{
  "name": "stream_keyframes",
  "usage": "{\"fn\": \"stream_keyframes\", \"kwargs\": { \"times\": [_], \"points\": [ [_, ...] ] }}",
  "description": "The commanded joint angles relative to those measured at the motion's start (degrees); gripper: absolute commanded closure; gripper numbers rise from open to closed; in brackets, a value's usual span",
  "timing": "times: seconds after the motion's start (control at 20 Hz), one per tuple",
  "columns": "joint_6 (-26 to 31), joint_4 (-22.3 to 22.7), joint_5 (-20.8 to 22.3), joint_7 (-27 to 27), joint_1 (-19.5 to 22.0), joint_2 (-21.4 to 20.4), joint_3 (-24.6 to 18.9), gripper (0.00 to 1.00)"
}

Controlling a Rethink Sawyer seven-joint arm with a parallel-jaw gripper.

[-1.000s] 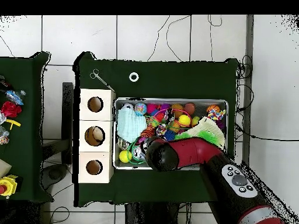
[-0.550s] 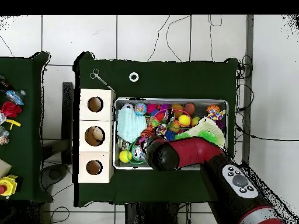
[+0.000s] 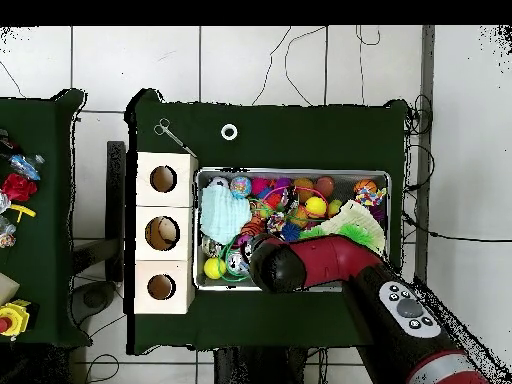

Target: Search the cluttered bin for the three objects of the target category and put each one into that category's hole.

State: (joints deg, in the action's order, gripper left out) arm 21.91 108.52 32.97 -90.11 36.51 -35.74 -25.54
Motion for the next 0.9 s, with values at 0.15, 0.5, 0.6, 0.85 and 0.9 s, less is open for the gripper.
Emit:
{"fn": "stream_keyframes", "kwargs": {
  "times": [0.15,0.5,0.6,0.85,0.9],
  "points": [
    [-3.83,-4.22,4.8,1.36,0.22,2.04,-2.56,0.0],
    [-4.09,-3.62,5.19,1.0,0.49,1.51,-2.58,0.0],
    [-4.54,-3.43,5.47,0.67,0.41,1.68,-2.46,0.0],
    [-5.34,-3.17,5.53,0.28,0.93,1.58,-2.95,0.0],
    [-5.26,-2.84,5.3,0.3,1.26,1.26,-3.21,0.0]
  ]
}}
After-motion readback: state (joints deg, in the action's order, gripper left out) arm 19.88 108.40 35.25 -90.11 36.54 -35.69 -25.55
